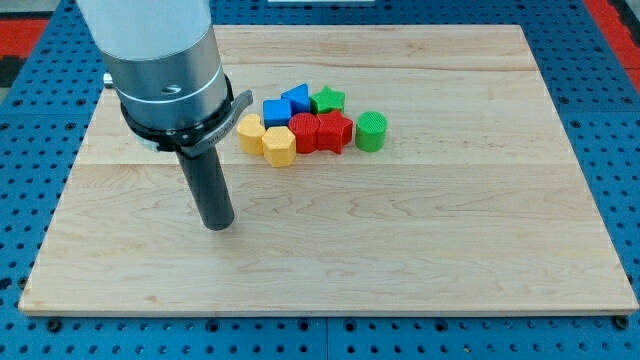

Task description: Separate the red star from a group of blocks

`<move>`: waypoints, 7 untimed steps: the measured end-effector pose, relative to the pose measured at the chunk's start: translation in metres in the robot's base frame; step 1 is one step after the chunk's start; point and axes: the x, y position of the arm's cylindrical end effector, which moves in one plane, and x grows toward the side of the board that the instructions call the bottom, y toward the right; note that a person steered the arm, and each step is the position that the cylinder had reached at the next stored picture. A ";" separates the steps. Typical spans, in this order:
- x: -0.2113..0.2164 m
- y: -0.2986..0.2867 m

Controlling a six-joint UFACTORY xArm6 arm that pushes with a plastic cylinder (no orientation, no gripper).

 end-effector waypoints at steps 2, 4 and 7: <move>0.000 0.007; 0.000 0.044; -0.085 0.183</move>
